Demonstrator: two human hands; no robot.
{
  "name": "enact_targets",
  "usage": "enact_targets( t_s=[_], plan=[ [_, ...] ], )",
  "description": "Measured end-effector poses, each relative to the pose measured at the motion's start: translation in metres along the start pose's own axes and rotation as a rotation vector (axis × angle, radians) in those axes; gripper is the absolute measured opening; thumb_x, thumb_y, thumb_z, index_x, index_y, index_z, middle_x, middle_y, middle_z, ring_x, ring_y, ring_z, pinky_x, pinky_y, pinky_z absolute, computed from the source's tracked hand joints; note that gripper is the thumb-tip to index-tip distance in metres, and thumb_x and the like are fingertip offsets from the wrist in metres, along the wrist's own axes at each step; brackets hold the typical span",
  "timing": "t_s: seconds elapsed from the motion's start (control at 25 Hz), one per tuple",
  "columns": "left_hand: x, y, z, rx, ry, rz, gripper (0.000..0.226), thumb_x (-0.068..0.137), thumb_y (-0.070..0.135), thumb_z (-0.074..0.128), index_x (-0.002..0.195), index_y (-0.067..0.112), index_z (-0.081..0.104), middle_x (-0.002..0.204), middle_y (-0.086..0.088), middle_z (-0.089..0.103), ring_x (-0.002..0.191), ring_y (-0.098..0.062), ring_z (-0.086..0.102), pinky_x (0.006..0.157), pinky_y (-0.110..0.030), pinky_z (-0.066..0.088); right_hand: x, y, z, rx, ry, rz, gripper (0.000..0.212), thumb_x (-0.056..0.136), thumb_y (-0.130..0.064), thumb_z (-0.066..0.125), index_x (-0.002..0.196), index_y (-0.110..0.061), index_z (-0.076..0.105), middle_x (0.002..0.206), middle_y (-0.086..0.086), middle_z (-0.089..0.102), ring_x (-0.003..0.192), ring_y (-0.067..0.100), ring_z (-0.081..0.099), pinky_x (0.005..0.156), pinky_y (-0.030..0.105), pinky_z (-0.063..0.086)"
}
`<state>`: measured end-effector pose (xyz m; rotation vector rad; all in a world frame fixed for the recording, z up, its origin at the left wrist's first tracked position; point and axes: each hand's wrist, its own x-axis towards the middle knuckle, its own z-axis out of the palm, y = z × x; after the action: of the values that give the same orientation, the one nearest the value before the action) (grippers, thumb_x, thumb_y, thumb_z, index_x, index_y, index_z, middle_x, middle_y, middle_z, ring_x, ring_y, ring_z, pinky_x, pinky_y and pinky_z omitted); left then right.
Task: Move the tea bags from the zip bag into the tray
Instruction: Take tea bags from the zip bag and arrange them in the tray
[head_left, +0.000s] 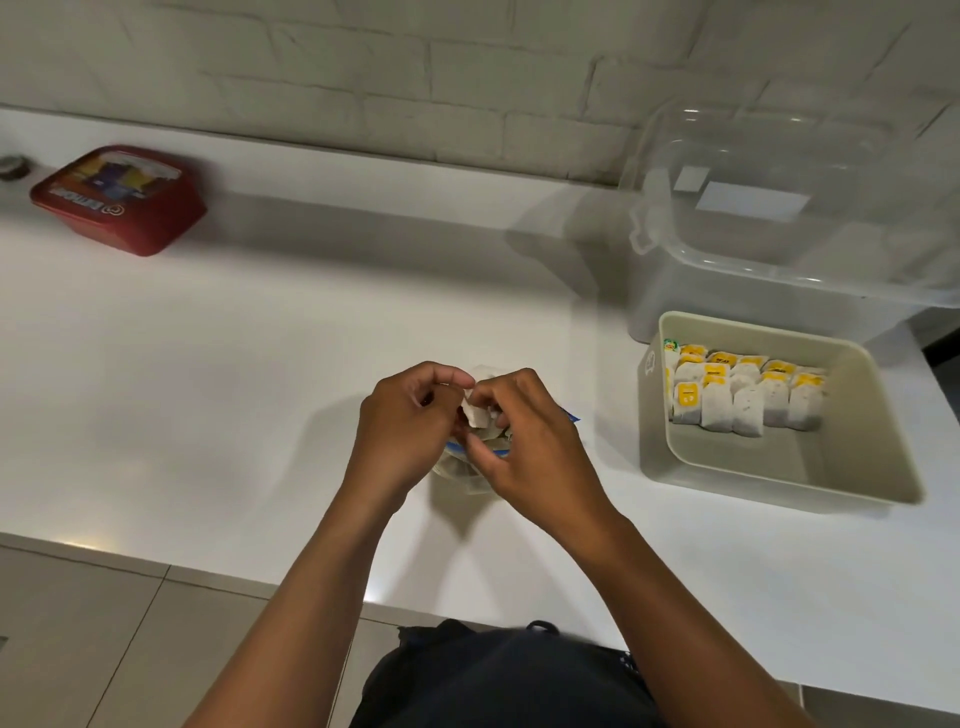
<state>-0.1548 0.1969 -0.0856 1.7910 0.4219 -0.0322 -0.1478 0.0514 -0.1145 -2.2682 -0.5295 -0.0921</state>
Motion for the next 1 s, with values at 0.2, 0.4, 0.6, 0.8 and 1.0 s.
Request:
enact_targets(
  t_s=[0.2, 0.4, 0.6, 0.8, 1.0],
  plan=[
    [-0.006, 0.003, -0.002, -0.131, -0.085, -0.05, 0.026, 0.093, 0.01, 0.054, 0.095, 0.022, 0.077, 0.08, 0.003, 0.075, 0.081, -0.014, 0.073, 0.089, -0.037, 0.057, 0.002, 0.002, -0.008, 0.317, 0.128, 0.158, 0.006, 0.092, -0.016, 0.066, 0.093, -0.022, 0.065, 0.088, -0.013, 0.066, 0.076, 0.01, 0.065, 0.07, 0.028, 0.054],
    [-0.01, 0.007, 0.0, -0.005, -0.128, 0.081, 0.011, 0.088, 0.018, 0.071, 0.093, 0.026, 0.076, 0.081, 0.003, 0.073, 0.073, -0.011, 0.067, 0.074, -0.027, 0.053, -0.001, 0.004, -0.023, 0.547, 0.137, 0.287, 0.008, 0.092, -0.015, 0.068, 0.086, -0.02, 0.069, 0.075, -0.004, 0.071, 0.07, 0.016, 0.069, 0.069, 0.041, 0.059],
    [-0.013, 0.018, 0.02, 0.055, -0.093, 0.177, 0.004, 0.088, 0.029, 0.073, 0.086, 0.027, 0.076, 0.089, -0.002, 0.067, 0.07, -0.01, 0.06, 0.069, -0.028, 0.049, -0.006, 0.022, -0.047, 0.666, 0.115, 0.309, 0.004, 0.09, -0.014, 0.071, 0.088, -0.018, 0.072, 0.08, 0.002, 0.072, 0.072, 0.017, 0.068, 0.073, 0.042, 0.058],
    [-0.017, 0.035, 0.052, 0.04, -0.124, 0.148, 0.012, 0.093, 0.026, 0.066, 0.086, 0.021, 0.075, 0.085, 0.008, 0.071, 0.071, -0.006, 0.063, 0.067, -0.02, 0.048, -0.016, 0.04, -0.082, 0.75, 0.153, 0.339, 0.006, 0.09, -0.007, 0.069, 0.088, -0.012, 0.071, 0.078, 0.008, 0.072, 0.065, 0.013, 0.065, 0.063, 0.027, 0.054],
    [-0.021, 0.053, 0.103, 0.047, -0.127, 0.186, 0.014, 0.094, 0.018, 0.063, 0.087, 0.015, 0.075, 0.07, 0.01, 0.07, 0.062, -0.003, 0.06, 0.056, -0.012, 0.044, -0.032, 0.071, -0.133, 0.81, 0.226, 0.39, 0.003, 0.092, -0.006, 0.067, 0.091, -0.004, 0.069, 0.076, 0.006, 0.071, 0.064, 0.011, 0.063, 0.057, 0.021, 0.052]
  ],
)
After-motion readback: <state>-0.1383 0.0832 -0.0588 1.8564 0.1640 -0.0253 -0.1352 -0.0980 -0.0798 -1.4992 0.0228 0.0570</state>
